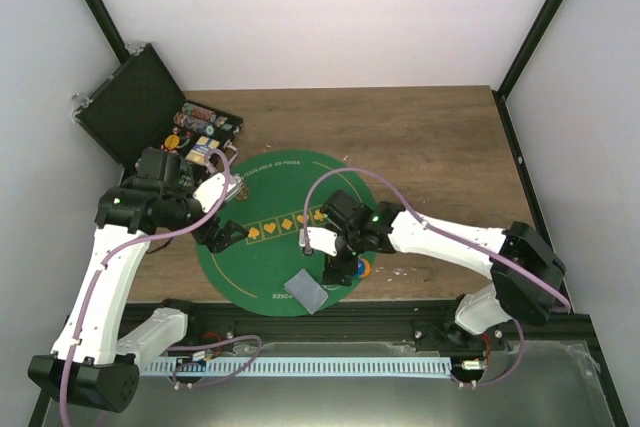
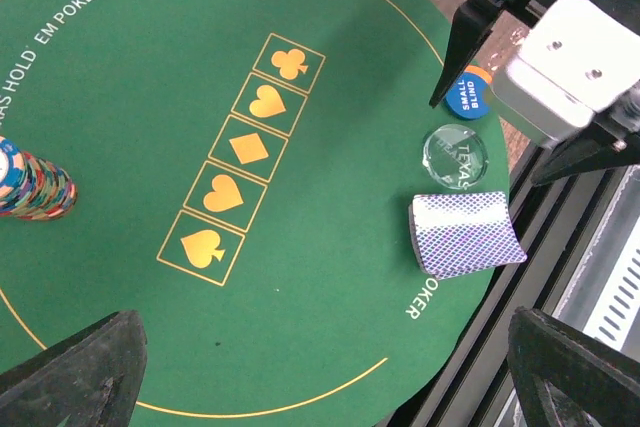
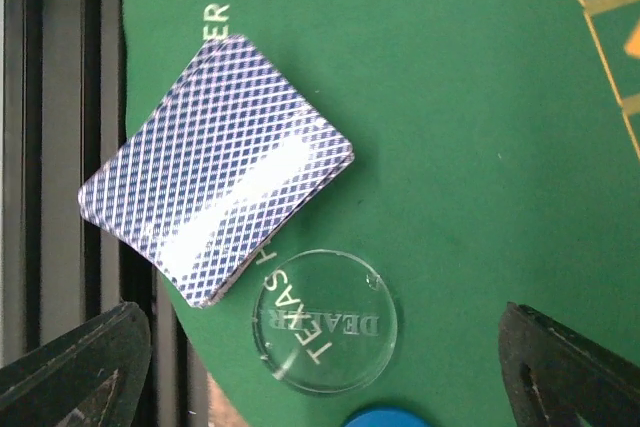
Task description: Distribute texas hold em gaming equipment
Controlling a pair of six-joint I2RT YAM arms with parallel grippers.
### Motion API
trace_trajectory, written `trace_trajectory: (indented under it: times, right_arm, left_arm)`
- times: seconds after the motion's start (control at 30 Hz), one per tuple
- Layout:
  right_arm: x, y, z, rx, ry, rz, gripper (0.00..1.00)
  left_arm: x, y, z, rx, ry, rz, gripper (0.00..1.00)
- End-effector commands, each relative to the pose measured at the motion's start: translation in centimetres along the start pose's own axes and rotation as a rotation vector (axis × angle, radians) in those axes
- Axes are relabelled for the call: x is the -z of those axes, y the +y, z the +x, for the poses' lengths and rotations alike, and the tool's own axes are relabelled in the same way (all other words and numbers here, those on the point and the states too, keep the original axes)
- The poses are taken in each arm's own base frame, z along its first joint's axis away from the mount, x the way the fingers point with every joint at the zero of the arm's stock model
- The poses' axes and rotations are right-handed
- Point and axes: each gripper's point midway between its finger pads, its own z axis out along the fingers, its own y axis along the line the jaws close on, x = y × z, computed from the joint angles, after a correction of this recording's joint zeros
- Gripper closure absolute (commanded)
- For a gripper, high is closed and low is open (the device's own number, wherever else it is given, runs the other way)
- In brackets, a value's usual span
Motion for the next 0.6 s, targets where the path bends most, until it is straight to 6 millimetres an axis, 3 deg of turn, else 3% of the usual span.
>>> trace_trajectory:
  times: [0.0, 0.27, 0.57]
  right_arm:
    - [-0.6, 0.0, -0.9, 0.382, -0.050, -0.013, 0.03]
    - [-2.7, 0.7, 1.8, 0.410, 0.037, -0.141, 0.00]
    - [-5.4, -0.6, 3.3, 0.399, 0.114, -0.130, 0.02]
  left_arm:
    - [0.5, -0.5, 0.0, -0.014, -0.004, -0.002, 0.00]
    - [0.5, -1.1, 0.2, -0.020, -0.011, 0.022, 0.00]
    - [0.6, -1.1, 0.3, -0.020, -0.002, 0.026, 0.00]
